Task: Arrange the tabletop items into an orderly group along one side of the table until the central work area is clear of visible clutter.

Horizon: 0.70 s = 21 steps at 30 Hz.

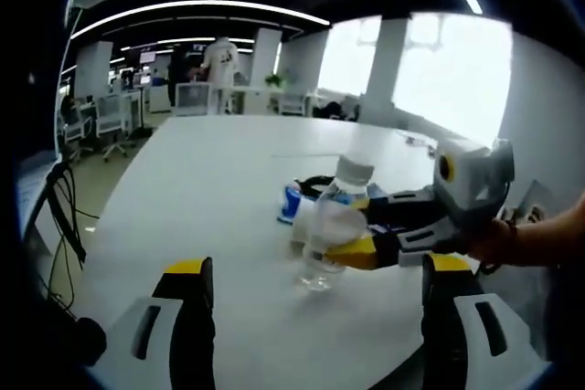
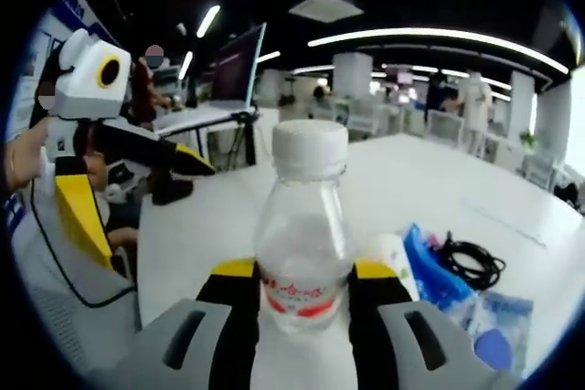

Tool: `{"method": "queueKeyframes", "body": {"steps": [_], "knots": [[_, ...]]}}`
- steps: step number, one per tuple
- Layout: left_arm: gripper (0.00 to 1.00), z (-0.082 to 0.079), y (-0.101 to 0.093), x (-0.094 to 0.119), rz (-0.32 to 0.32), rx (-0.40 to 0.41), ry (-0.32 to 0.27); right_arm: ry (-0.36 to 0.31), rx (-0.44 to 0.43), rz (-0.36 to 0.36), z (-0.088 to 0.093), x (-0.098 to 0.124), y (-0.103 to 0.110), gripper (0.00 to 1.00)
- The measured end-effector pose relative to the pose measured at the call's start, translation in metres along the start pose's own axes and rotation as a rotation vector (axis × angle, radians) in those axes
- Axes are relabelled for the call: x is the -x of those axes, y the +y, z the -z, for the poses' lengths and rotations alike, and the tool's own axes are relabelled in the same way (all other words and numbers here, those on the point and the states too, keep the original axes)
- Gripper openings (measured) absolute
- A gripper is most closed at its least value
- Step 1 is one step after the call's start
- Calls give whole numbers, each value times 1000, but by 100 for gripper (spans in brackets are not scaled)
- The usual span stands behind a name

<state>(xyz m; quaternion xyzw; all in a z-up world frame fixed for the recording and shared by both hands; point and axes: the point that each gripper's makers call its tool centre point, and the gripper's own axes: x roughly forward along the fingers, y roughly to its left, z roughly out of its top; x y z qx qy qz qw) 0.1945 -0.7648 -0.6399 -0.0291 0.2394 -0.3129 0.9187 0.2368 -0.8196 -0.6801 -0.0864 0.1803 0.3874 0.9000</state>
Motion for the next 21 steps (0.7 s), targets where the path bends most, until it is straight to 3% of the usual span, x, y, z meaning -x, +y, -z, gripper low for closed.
{"method": "queueKeyframes", "body": {"steps": [7, 13, 17, 21], "knots": [[93, -1, 0, 0, 0, -1, 0, -8, 0, 1, 0, 0, 0, 36], [93, -3, 0, 1, -3, 4, -8, -43, 2, 9, -6, 1, -4, 49], [93, -4, 2, 2, -8, 16, -15, -58, 5, 7, -9, 3, -6, 67], [94, -7, 3, 2, -13, 25, -28, -59, -35, 0, -9, 8, -7, 76]]}}
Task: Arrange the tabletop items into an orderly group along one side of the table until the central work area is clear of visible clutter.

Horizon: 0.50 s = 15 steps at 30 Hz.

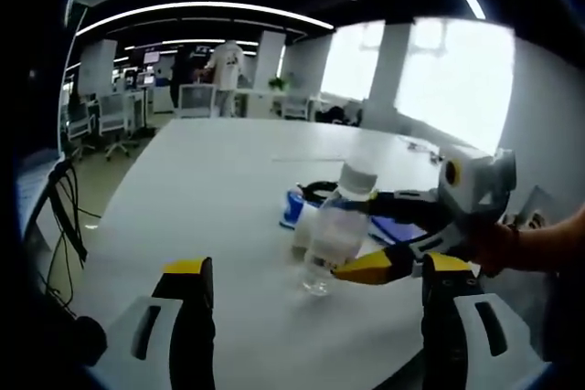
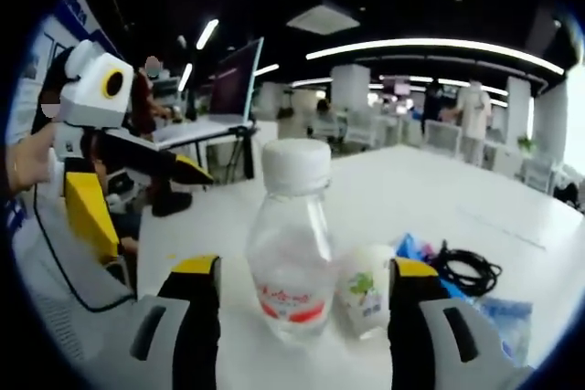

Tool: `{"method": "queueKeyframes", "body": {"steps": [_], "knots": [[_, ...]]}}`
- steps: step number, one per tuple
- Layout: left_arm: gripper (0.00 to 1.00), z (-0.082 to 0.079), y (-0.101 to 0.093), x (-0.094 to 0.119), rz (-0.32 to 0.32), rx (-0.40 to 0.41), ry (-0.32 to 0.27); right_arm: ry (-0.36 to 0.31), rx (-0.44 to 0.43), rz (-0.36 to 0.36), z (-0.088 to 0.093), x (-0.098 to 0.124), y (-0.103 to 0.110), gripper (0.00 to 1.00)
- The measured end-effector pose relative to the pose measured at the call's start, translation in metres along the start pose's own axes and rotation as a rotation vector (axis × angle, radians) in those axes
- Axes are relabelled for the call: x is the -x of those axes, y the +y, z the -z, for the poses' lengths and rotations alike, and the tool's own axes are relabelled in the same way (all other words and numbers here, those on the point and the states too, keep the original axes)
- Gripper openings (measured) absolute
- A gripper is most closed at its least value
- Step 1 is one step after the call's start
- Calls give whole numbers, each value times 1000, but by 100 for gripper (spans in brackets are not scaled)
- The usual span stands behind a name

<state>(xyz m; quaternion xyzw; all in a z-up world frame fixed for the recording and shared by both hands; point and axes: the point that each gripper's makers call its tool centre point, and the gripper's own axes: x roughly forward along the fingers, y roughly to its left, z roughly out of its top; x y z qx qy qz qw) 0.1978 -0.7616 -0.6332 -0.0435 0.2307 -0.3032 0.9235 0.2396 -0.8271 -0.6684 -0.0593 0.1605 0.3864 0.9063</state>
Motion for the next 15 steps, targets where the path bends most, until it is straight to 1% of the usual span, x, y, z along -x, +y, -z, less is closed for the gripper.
{"method": "queueKeyframes", "body": {"steps": [2, 4, 9, 11, 13, 15], "knots": [[94, -1, 0, 0, -1, 5, -5, -8, -10, 1, -1, 3, -2, 83], [94, -3, 0, 0, -4, 11, -12, -6, -11, 6, -1, 7, -3, 87], [94, -3, -1, -2, -6, 15, -15, 5, -19, 9, 0, 16, -7, 99], [94, -3, -1, -2, -6, 22, -15, 10, -20, 9, 1, 21, -9, 100], [94, -3, -2, -3, -4, 27, -17, 27, -9, 36, 2, 28, -14, 100], [94, -2, -3, -3, 0, 27, -11, 31, 7, 53, 2, 35, -17, 100]]}}
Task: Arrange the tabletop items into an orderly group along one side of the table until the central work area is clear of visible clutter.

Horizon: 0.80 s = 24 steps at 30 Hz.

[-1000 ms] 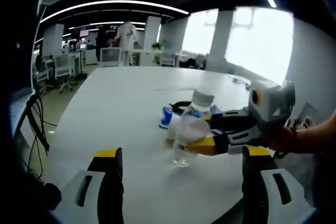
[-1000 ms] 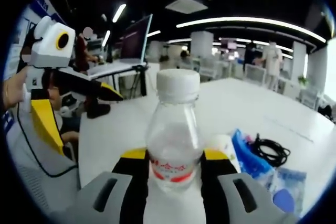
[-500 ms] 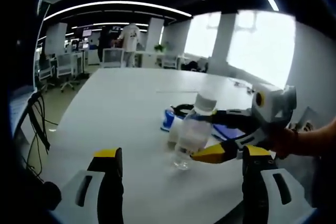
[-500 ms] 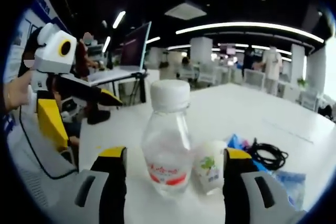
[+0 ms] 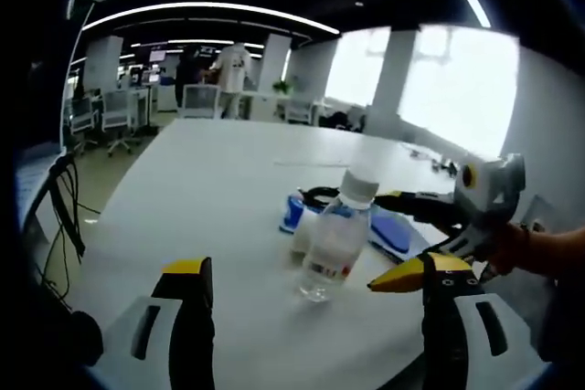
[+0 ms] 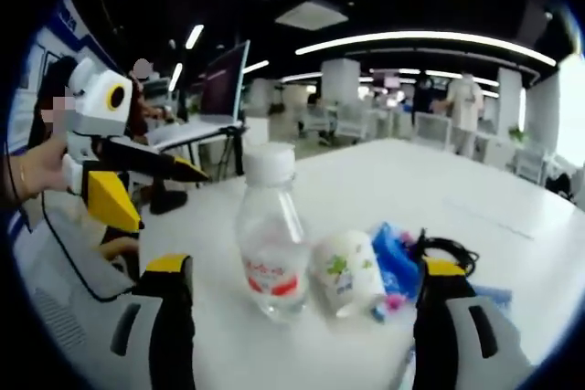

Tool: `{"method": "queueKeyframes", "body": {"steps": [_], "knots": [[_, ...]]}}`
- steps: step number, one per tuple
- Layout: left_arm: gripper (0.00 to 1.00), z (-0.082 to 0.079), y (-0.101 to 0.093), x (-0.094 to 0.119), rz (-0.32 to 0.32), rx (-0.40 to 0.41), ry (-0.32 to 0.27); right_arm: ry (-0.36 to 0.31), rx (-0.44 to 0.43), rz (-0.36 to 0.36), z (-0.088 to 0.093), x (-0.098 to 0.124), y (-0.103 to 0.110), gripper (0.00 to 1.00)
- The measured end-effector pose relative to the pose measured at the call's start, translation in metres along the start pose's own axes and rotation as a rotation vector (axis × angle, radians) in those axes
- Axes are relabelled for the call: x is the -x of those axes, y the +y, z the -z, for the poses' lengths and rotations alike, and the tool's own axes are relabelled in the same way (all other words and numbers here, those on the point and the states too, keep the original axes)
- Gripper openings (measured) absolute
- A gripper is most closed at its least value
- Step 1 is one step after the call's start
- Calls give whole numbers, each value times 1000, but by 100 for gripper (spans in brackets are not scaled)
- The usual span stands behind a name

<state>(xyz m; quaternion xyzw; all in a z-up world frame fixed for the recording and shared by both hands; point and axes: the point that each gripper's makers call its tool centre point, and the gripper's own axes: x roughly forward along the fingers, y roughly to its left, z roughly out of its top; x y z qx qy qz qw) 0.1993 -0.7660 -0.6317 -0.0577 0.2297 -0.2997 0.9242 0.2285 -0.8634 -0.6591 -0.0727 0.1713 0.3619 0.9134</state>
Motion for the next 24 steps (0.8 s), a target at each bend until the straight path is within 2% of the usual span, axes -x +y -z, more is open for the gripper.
{"method": "queueKeyframes", "body": {"steps": [12, 17, 24], "knots": [[94, 3, -4, -4, 3, 0, 10, -20, -58, 35, -1, 45, -27, 100], [93, 5, -8, -11, 10, -4, 19, -13, -59, 53, 1, 56, -38, 100], [90, 19, -8, -27, 5, -32, 56, -3, -63, 77, 2, 64, -46, 100]]}}
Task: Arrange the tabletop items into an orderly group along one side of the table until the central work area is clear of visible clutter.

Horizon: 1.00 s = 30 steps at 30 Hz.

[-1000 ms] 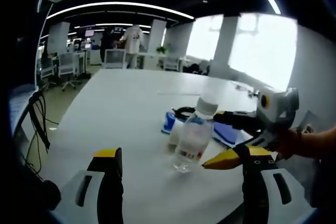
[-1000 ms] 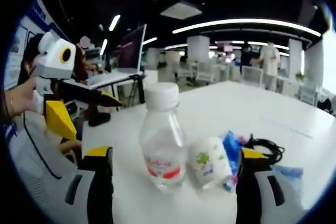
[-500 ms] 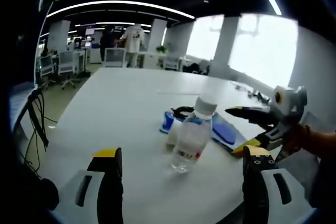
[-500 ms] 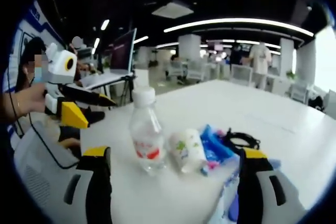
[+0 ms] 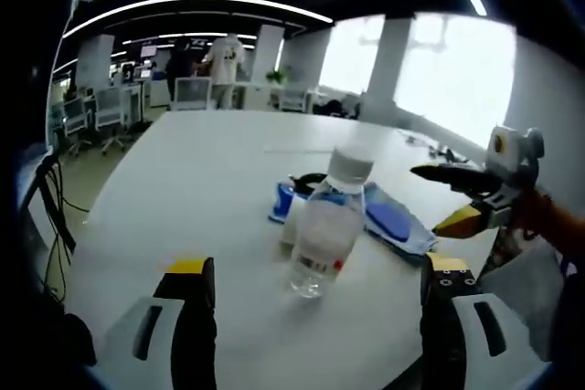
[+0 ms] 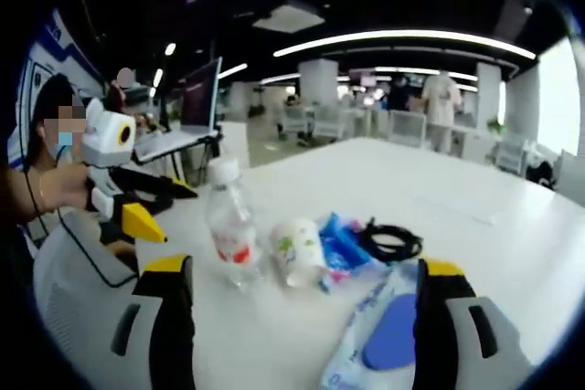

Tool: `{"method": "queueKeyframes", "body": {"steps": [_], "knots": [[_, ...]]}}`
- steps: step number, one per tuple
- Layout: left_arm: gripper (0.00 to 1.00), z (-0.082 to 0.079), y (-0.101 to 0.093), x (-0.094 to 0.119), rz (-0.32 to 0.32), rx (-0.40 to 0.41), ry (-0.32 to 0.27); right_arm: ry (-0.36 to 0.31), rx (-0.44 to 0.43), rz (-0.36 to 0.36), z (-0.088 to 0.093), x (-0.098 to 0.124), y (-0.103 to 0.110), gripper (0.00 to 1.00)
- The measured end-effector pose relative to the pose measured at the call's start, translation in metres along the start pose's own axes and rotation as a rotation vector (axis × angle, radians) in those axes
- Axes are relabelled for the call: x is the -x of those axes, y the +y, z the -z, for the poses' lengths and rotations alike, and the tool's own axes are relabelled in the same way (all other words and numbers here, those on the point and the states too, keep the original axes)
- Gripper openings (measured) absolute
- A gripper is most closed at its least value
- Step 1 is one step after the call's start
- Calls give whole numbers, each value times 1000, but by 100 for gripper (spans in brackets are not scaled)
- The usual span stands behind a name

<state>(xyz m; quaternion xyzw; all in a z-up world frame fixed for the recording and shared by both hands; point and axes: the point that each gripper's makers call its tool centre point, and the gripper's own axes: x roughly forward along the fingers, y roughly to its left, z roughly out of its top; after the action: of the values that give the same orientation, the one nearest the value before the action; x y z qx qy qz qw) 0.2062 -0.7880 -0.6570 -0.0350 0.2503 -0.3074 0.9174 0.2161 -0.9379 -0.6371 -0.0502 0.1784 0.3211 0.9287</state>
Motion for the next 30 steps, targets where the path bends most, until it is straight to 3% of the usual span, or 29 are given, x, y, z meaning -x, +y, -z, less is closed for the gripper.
{"method": "queueKeyframes", "body": {"steps": [5, 13, 15, 21, 26, 30], "knots": [[86, -4, -6, -6, -16, 44, -36, 7, -5, 24, 4, 4, -7, 100], [87, -13, 1, -15, -151, 43, -105, 5, 0, 58, 5, 13, -18, 100], [86, -15, -5, -20, -152, 34, -115, -1, -1, 68, 5, 15, -21, 99], [79, -14, -12, -30, -175, 67, -132, 8, 1, 84, 7, 18, -27, 99], [65, -14, -13, -33, -199, 90, -160, 2, 2, 103, 6, 22, -33, 99], [62, -12, -13, -37, -217, 85, -163, -3, -3, 116, 7, 25, -38, 99]]}}
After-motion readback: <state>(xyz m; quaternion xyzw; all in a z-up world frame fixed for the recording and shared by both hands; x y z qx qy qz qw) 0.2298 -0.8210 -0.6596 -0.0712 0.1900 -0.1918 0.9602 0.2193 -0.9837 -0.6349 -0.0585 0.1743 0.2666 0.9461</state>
